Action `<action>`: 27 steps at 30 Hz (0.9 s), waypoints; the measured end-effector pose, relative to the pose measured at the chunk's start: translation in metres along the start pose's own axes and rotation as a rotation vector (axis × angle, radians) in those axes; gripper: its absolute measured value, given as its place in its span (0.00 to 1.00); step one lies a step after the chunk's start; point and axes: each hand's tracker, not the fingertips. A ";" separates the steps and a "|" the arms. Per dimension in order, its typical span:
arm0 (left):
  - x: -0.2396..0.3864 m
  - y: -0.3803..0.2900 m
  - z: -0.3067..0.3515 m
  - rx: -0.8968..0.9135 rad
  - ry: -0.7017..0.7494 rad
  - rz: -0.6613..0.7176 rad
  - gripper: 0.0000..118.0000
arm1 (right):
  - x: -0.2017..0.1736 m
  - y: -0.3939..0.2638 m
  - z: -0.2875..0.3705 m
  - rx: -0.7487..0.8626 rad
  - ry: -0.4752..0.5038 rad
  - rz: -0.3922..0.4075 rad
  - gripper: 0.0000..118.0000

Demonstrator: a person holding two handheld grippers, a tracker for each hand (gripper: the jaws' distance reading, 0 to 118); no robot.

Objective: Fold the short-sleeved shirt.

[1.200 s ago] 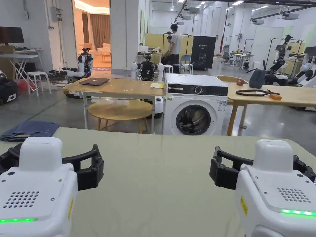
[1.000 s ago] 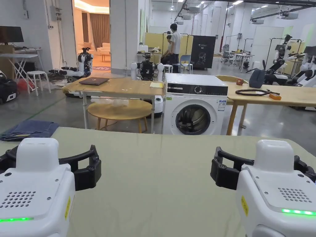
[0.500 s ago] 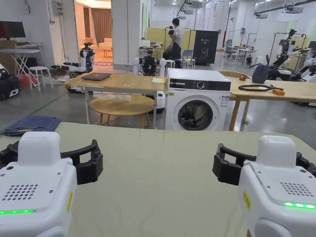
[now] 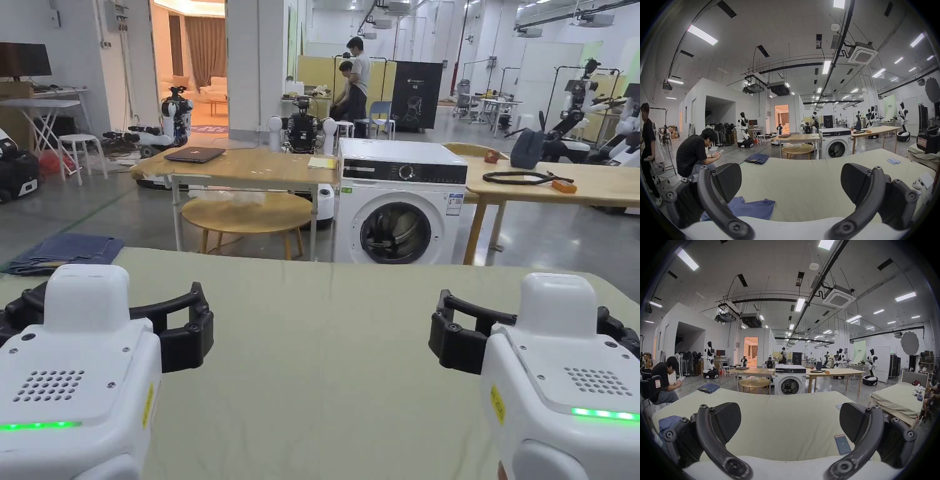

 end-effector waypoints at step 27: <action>0.003 0.000 0.000 0.011 -0.085 0.010 0.00 | 0.009 0.003 0.004 0.017 0.025 -0.007 0.00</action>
